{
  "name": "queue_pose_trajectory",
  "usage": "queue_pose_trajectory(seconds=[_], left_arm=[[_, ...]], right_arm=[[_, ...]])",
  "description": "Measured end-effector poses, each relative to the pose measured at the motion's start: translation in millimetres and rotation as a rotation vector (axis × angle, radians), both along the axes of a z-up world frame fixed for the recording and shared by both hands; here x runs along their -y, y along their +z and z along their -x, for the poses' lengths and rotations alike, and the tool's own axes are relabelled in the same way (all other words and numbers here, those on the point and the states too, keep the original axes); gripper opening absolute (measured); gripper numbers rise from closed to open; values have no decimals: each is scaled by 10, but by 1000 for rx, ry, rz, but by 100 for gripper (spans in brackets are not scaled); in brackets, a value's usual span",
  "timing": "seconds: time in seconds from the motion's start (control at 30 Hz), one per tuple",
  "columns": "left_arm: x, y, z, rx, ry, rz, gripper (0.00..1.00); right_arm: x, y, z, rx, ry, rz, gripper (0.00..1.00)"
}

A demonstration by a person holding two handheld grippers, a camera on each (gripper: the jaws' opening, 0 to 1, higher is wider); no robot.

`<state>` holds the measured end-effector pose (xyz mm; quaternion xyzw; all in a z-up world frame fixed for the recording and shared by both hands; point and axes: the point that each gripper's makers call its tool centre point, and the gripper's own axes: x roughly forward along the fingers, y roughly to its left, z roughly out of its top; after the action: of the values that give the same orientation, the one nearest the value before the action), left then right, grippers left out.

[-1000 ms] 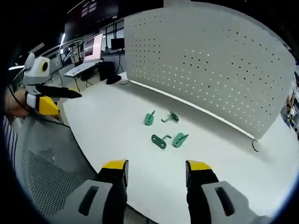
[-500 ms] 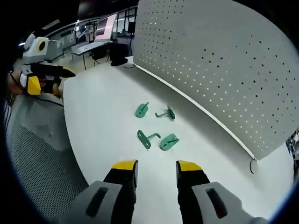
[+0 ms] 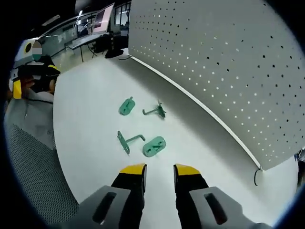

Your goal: Insert the hook assembly into the mounting plate slot until the hook locks in place.

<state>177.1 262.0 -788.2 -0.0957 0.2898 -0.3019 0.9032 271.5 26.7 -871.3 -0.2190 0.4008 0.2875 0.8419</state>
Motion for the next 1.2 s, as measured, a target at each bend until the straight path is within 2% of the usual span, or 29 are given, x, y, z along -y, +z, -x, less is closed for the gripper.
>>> queue_pose_trajectory(seconds=[0.33,0.63,1.2], left_arm=[[2,-19,-3,-16,-1,5,93],[4,-43,-3,-34,0,11,92],[-12,-89,-36,-56,18,19,92]], right_arm=[[-9,-170,-199,-15,63,81,14],[-222,-173,-330,-20,100,57,14],[-618,-199,-414,-18,255,47,14]])
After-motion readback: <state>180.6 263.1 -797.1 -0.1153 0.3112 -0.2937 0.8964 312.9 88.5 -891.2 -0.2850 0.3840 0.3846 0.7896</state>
